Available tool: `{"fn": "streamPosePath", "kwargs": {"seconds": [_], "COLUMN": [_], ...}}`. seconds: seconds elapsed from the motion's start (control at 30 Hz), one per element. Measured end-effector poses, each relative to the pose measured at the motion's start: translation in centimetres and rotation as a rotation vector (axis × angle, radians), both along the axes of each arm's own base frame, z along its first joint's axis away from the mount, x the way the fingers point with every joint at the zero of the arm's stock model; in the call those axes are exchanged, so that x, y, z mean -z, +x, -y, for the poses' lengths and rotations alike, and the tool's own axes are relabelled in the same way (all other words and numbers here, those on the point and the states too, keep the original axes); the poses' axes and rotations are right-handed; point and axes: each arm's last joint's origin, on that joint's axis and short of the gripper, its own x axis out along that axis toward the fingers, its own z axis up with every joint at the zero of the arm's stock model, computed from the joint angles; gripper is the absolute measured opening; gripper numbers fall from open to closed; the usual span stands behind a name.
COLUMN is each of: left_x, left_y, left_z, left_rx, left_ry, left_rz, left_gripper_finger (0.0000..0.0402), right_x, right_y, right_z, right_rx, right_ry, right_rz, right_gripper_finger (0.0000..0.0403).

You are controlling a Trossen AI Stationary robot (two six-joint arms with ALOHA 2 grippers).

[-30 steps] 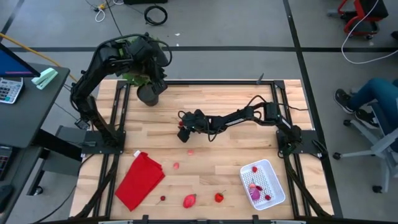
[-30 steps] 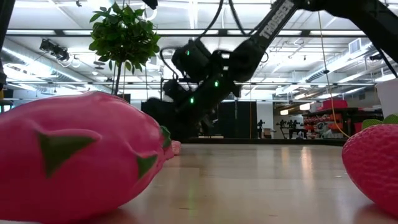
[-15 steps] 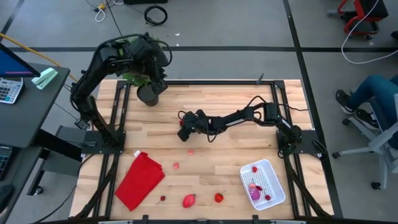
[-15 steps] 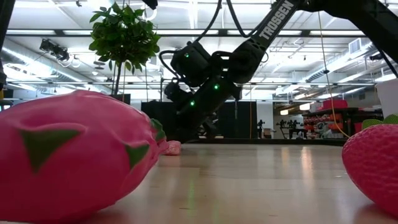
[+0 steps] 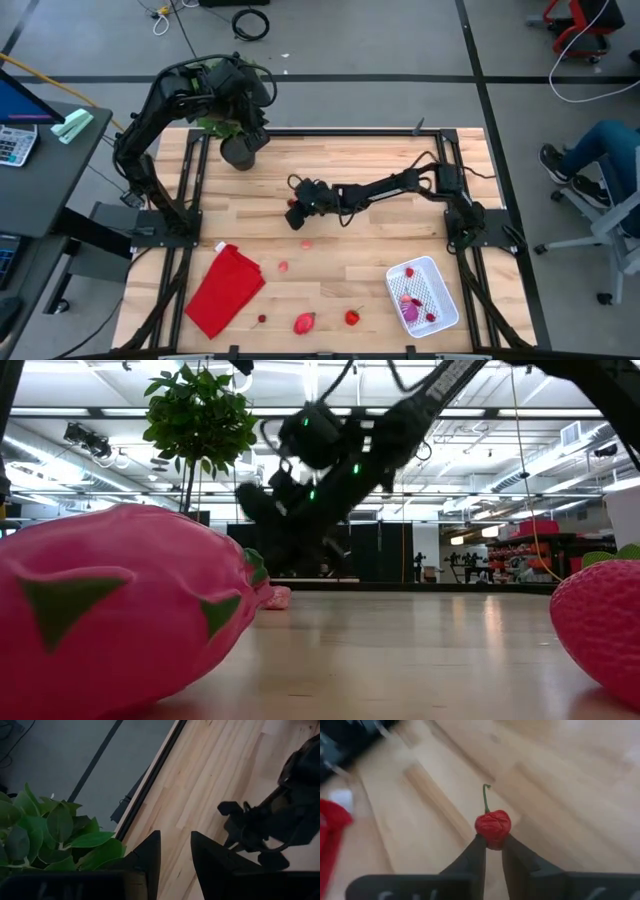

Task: Pick and placing Produce into tupperware
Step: Put the red cherry into the white basket

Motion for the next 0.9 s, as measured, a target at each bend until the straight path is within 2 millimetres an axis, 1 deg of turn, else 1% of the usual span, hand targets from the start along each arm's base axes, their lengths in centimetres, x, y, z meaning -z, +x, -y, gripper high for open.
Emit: {"fn": "streamPosePath", "kwargs": {"seconds": [0.1,0.17,0.27,0.33,0.4,0.5,0.6,0.67,0.77,0.83,0.9], "left_x": [0.0,0.0,0.0,0.0,0.0,0.0,0.0,0.0,0.0,0.0,0.0], "left_y": [0.0,0.0,0.0,0.0,0.0,0.0,0.0,0.0,0.1,0.2,0.3], "left_z": [0.0,0.0,0.0,0.0,0.0,0.0,0.0,0.0,0.1,0.3,0.6], "left_rx": [-0.009,-0.017,-0.018,-0.025,-0.04,-0.06,-0.084,-0.1,-0.123,-0.132,-0.135], "left_ry": [-0.006,-0.011,-0.012,-0.016,-0.026,-0.039,-0.054,-0.064,-0.082,-0.092,-0.101], "left_rz": [0.005,0.01,0.011,0.015,0.023,0.035,0.049,0.058,0.073,0.082,0.089], "left_gripper_finger": [0.0112,0.0112,0.0112,0.0112,0.0112,0.0112,0.0112,0.0112,0.0112,0.0112,0.0112], "right_x": [-2.2,-4.0,-7.6,-10.1,-12.5,-15.9,-18.7,-20.3,-21.8,-22.2,-22.1], "right_y": [-0.8,-1.6,-3.7,-5.7,-8.0,-11.8,-15.8,-18.2,-21.5,-23.2,-24.6], "right_z": [-0.3,-0.9,-2.1,-3.1,-4.2,-6.0,-8.1,-9.7,-12.2,-13.9,-15.5], "right_rx": [-0.016,-0.045,-0.098,-0.124,-0.139,-0.143,-0.13,-0.137,-0.139,-0.119,-0.099], "right_ry": [0.004,0.0,0.012,0.046,0.12,0.264,0.365,0.418,0.52,0.598,0.65], "right_rz": [-0.028,-0.068,-0.127,-0.174,-0.217,-0.274,-0.32,-0.332,-0.366,-0.414,-0.499], "right_gripper_finger": [0.0045,0.0043,0.0041,0.0041,0.0042,0.0044,0.0046,0.0046,0.0046,0.0047,0.0047]}}
